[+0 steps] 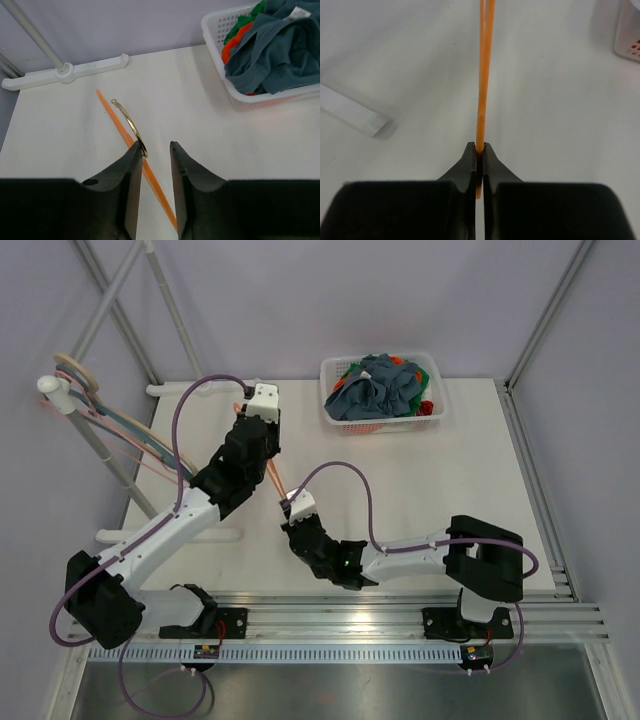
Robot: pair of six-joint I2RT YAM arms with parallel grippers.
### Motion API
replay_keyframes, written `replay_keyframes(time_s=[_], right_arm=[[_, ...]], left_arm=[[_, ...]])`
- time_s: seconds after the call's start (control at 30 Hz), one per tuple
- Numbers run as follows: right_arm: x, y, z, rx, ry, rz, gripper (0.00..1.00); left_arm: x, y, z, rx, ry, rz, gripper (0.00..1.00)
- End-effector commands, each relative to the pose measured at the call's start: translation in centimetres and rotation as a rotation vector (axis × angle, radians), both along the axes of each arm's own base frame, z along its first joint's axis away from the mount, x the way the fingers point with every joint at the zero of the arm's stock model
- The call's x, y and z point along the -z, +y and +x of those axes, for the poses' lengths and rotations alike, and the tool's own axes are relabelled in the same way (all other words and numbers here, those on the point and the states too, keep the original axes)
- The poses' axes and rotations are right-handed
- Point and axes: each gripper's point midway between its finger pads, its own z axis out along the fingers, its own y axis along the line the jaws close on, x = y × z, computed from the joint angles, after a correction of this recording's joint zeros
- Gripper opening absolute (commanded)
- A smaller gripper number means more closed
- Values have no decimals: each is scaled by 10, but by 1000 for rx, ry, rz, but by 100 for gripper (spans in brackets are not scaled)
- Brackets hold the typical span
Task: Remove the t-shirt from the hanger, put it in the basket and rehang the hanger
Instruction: Pass the hanger from the left arm to the right, then hang the hanger back to the clothesline with the right arm
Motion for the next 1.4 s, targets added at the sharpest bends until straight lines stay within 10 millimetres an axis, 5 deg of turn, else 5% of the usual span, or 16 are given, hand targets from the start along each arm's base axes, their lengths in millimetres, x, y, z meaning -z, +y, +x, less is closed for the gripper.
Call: replay_keyframes(time_s=[0.0,0.13,0.2,0.23,0.5,0.73,0.8,1.13,1.3,1.37], right_arm=[[-45,-5,13,-51,-39,102,0],[-52,-20,21,-73,-26,136,0],[-59,-26,21,-104,-37,140,0],[-62,-31,26,-103,-41,141,0],[-82,-59,40,-227,-64,96,0],[-108,-66,62,-325,-84,99,0],[-118,-60,67,-367,-102,91,0],[-179,-15,88,-518,-195,74,0],[-211,7,90,-597,-243,88,0],[-210,15,91,-632,-234,81,0]], left_arm=[[-37,-10,-9,78,-101,-75,52],[-53,-6,-22,113,-131,-99,87],[-69,-5,-30,131,-156,-120,94],[-60,-8,-35,162,-108,-101,98],[-92,-10,-64,265,-78,-149,99],[-177,9,-111,361,-290,-224,99],[-210,21,-131,382,-366,-223,99],[-289,68,-206,432,-639,-240,99],[-309,79,-222,435,-690,-249,99],[-313,81,-226,435,-729,-251,99]])
